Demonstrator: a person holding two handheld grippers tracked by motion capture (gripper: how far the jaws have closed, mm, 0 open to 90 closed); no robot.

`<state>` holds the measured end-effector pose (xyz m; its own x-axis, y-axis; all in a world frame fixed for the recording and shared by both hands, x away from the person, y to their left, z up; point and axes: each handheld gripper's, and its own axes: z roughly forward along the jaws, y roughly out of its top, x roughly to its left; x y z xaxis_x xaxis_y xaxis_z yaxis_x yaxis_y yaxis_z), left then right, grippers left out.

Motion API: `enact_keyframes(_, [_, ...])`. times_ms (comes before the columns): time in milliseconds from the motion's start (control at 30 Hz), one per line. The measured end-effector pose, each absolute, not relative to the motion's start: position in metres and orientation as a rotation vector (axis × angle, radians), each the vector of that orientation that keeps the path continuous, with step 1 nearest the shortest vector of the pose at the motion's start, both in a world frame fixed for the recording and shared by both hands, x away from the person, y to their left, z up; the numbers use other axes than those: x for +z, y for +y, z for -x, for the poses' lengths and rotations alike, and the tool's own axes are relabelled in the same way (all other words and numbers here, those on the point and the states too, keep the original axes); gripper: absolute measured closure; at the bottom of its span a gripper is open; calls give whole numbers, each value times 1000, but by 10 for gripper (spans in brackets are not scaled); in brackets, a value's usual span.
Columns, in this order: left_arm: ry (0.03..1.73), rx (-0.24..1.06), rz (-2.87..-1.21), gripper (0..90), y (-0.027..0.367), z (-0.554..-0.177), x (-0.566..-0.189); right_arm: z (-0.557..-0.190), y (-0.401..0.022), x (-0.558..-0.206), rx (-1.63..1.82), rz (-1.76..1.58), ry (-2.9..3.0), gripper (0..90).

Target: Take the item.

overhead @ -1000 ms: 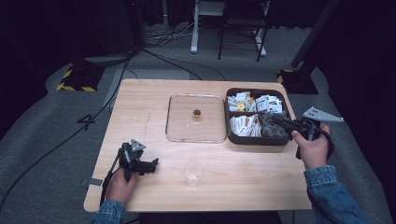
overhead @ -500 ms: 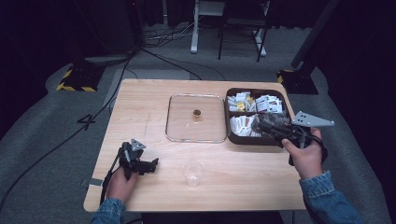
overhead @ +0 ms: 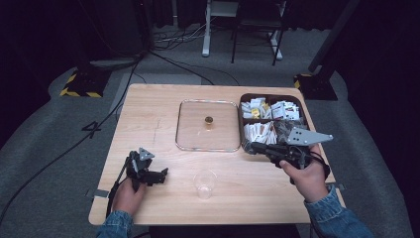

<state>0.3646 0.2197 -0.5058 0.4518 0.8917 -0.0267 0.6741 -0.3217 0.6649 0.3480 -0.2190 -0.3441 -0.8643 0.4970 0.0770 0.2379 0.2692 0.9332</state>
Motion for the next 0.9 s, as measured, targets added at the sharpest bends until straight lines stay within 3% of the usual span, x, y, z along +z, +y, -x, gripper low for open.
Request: enact_keyframes(900, [1301,464,-2101,0,220,-365,-506,-325,-165,-351,1717,-522,2460,900])
